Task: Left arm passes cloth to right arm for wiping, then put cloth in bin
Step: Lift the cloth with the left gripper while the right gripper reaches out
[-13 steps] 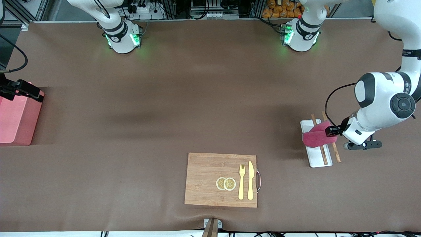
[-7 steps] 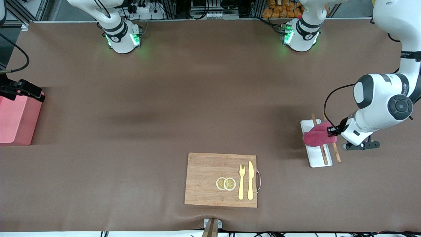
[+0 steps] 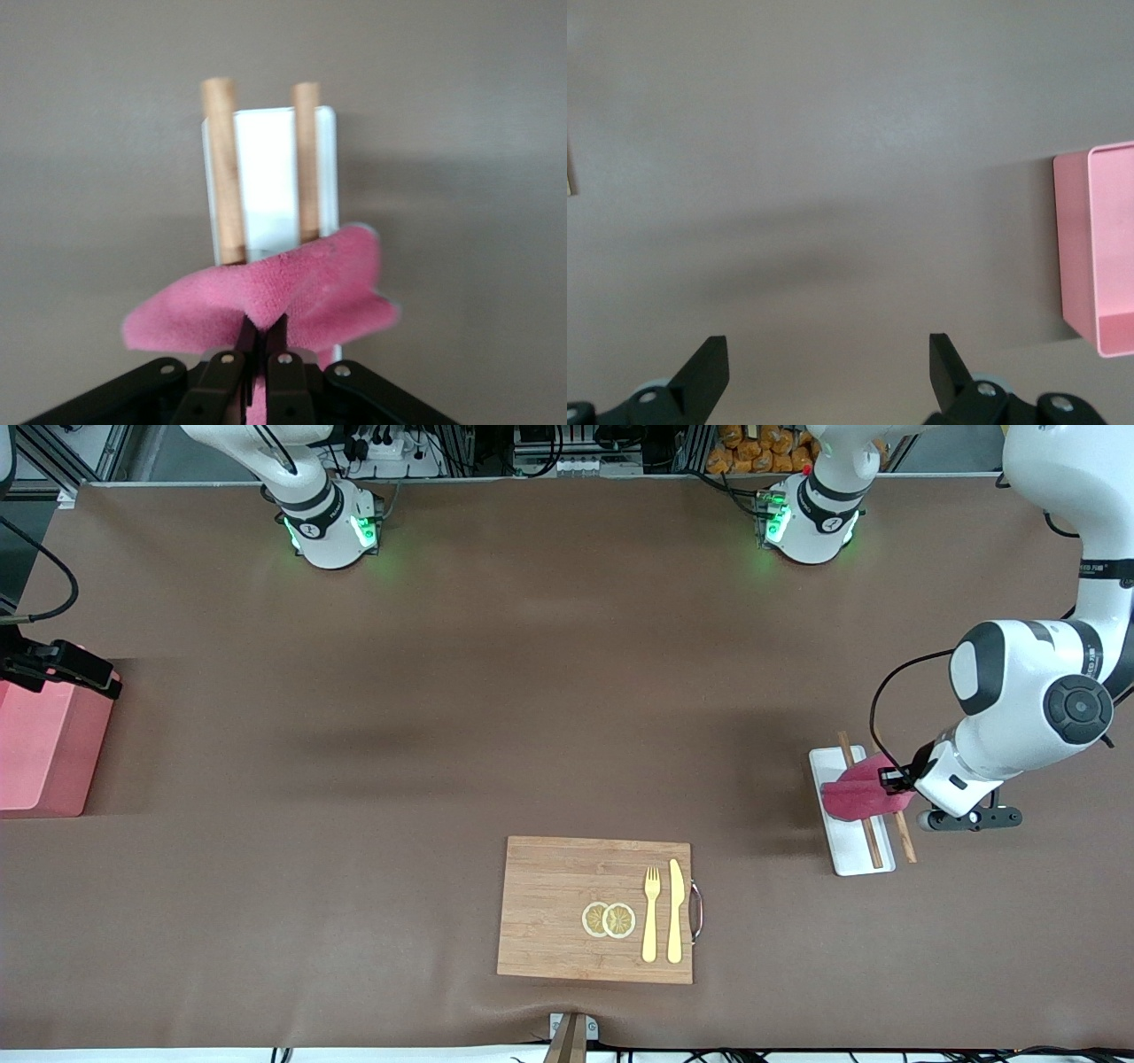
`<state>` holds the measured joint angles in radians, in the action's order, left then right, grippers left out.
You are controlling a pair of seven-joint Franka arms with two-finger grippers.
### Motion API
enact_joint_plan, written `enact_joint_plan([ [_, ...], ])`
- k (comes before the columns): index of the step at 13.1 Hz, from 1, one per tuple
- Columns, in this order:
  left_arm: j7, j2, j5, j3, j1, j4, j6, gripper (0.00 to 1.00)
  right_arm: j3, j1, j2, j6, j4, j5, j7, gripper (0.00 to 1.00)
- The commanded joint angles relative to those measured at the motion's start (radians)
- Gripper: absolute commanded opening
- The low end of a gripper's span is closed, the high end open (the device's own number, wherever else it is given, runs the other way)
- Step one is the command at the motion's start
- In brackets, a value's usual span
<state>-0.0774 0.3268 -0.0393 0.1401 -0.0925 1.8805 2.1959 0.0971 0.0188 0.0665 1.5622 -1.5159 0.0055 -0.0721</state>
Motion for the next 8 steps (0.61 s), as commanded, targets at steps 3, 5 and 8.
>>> enact_joint_plan([
  [3, -0.080, -0.120, 0.094, 0.139, 0.002, -0.014, -0.102, 0.00, 0.006, 0.047, 0.003, -0.076, 0.005, 0.101, -0.261, 1.00],
  [5, -0.273, -0.106, 0.191, 0.234, 0.010, -0.087, -0.137, 0.00, 0.006, 0.070, 0.009, -0.122, 0.003, 0.162, -0.412, 1.00],
  [8, -0.661, -0.033, 0.203, 0.361, 0.075, -0.228, -0.143, 0.00, 0.006, 0.142, 0.041, -0.140, 0.003, 0.174, -0.584, 1.00],
])
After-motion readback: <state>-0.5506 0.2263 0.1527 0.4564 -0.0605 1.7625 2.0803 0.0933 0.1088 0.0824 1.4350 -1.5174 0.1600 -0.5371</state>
